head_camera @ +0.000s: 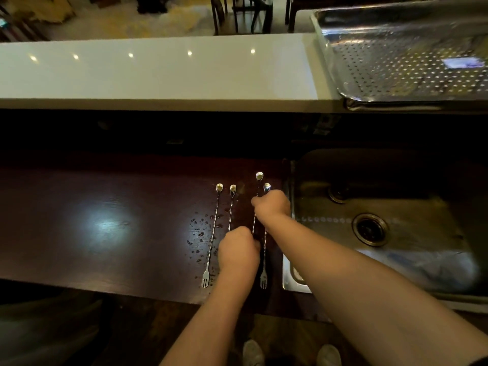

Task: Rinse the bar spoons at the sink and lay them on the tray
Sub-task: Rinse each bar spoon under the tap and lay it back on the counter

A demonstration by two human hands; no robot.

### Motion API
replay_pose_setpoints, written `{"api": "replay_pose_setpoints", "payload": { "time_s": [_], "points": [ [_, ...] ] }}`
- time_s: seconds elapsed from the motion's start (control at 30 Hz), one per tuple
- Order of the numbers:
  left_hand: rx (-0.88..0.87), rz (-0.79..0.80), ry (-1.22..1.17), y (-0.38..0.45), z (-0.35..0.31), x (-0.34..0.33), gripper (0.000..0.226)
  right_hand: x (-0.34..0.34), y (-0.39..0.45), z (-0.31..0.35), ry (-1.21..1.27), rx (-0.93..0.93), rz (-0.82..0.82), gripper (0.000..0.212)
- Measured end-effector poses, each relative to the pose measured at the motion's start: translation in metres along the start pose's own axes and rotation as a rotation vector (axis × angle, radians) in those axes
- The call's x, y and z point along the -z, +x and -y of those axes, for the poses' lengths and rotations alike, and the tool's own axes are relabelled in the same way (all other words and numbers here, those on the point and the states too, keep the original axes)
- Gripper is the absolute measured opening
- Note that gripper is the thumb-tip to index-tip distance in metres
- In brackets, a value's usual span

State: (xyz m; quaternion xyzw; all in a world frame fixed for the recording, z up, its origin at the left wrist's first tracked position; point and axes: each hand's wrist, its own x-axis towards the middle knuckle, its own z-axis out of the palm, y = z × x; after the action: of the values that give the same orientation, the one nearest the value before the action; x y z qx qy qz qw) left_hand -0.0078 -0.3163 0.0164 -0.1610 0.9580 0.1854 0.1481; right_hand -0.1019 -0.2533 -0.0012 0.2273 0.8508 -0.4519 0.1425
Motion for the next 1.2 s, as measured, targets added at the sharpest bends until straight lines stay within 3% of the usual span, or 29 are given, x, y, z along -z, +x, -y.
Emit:
{"api": "replay_pose_setpoints", "payload": {
  "time_s": [0.17,0.27,0.73,1.0,1.13,1.2],
  "points": [
    [-0.093,-0.057,0.087,-0.006,-0.026,0.003,0.013,0.035,0.005,-0.011,0.222,-0.022,-0.038,0.026],
    [-0.187,-0.079,0.152,-0.009,-0.049,-0.003,0.017,0.062,0.009,-0.024,0.323,-0.060,-0.075,0.019],
    [-0.464,-0.024,0.431,-0.033,-0.173,-0.059,0.024,0.211,0.032,-0.126,0.775,-0.230,-0.160,0.032],
    [-0.464,-0.093,0.316,-0.049,-0.220,-0.075,0.021,0.261,0.044,-0.164,0.877,-0.263,-0.163,0.023],
    [-0.423,-0.162,0.281,-0.060,-0.239,-0.085,0.033,0.272,0.051,-0.178,0.942,-0.268,-0.148,0.019],
    [-0.368,-0.206,0.091,-0.067,-0.257,-0.092,0.039,0.277,0.053,-0.184,0.987,-0.265,-0.138,0.019]
  ]
}}
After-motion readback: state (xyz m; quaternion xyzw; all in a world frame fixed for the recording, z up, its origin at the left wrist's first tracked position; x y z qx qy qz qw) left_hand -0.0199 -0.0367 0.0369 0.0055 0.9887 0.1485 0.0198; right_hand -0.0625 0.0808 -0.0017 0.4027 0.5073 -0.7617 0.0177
